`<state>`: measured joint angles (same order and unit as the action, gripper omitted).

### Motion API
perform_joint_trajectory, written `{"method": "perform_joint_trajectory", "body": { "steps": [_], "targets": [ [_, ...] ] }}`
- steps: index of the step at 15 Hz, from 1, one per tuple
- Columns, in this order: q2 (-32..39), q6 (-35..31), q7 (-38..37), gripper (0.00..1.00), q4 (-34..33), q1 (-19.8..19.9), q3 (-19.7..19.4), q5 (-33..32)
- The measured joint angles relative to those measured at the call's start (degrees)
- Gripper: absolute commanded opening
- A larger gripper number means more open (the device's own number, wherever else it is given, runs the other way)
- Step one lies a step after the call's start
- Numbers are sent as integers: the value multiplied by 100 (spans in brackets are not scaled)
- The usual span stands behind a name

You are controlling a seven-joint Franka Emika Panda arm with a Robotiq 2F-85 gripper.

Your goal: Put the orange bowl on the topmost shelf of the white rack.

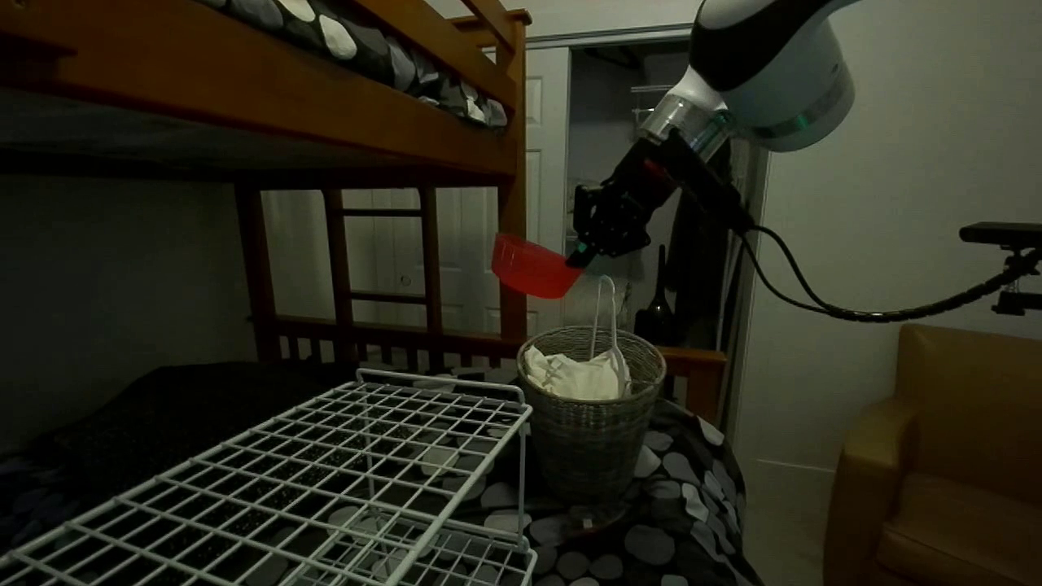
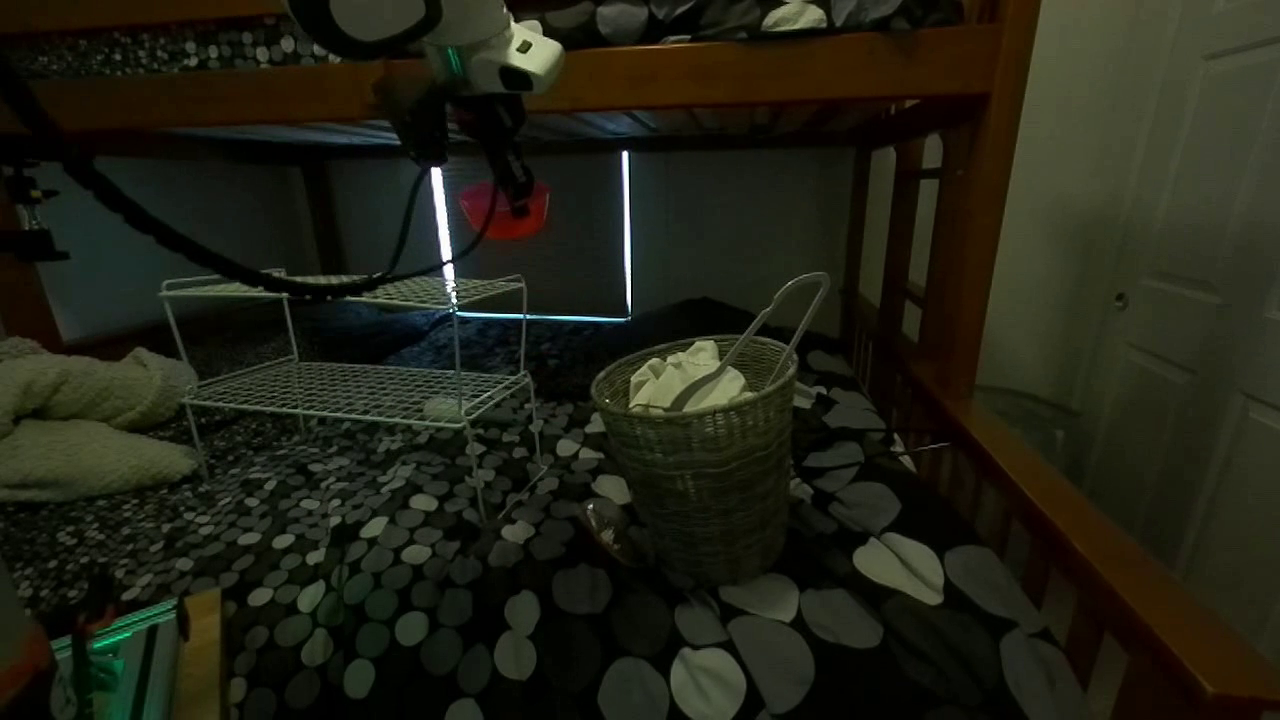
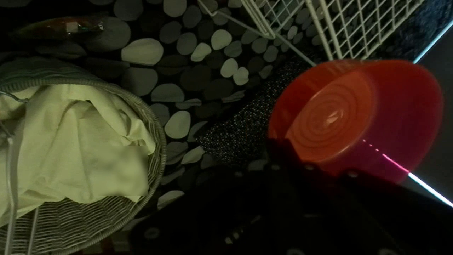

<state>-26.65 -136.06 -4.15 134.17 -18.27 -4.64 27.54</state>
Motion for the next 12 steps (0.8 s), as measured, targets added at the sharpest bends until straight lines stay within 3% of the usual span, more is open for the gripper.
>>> {"method": "perform_joint_trajectory", "body": {
  "steps": [4, 12],
  "targets": [
    [105, 70, 89, 1, -64, 29, 71, 35],
    [859, -218, 127, 1, -302, -343, 1499, 325]
  ]
}}
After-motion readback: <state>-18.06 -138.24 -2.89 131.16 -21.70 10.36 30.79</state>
